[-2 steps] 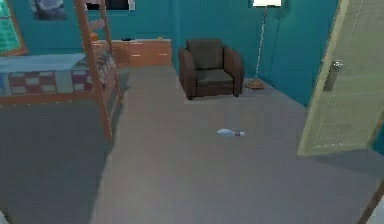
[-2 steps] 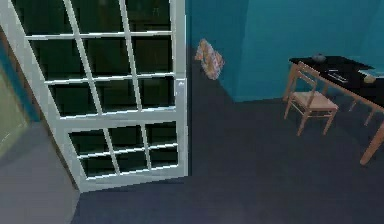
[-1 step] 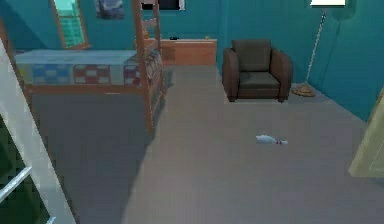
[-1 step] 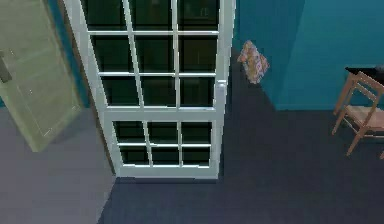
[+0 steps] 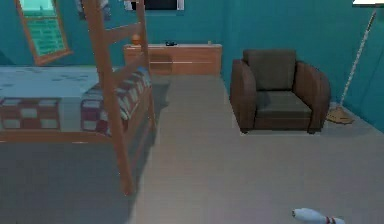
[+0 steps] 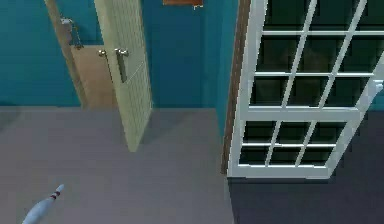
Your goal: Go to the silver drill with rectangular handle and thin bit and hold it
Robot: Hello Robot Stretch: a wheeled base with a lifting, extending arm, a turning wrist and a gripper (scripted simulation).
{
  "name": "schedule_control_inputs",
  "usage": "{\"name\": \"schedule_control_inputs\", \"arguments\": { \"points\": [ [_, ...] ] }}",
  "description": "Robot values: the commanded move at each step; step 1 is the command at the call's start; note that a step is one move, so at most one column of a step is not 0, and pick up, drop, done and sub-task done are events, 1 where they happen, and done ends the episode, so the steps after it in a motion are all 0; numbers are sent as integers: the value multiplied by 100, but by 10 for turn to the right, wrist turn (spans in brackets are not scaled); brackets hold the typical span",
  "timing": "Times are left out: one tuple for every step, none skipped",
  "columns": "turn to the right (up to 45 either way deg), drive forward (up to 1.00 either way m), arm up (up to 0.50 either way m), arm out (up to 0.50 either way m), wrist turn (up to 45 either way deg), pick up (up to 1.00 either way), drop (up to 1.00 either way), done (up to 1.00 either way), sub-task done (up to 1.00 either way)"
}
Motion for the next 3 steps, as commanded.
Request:
{"name": "schedule_control_inputs", "arguments": {
  "points": [
    [0,100,0,0,0,0,0,0,0],
    [0,100,0,0,0,0,0,0,0],
    [-30,0,0,0,0,0,0,0,0]
  ]
}}
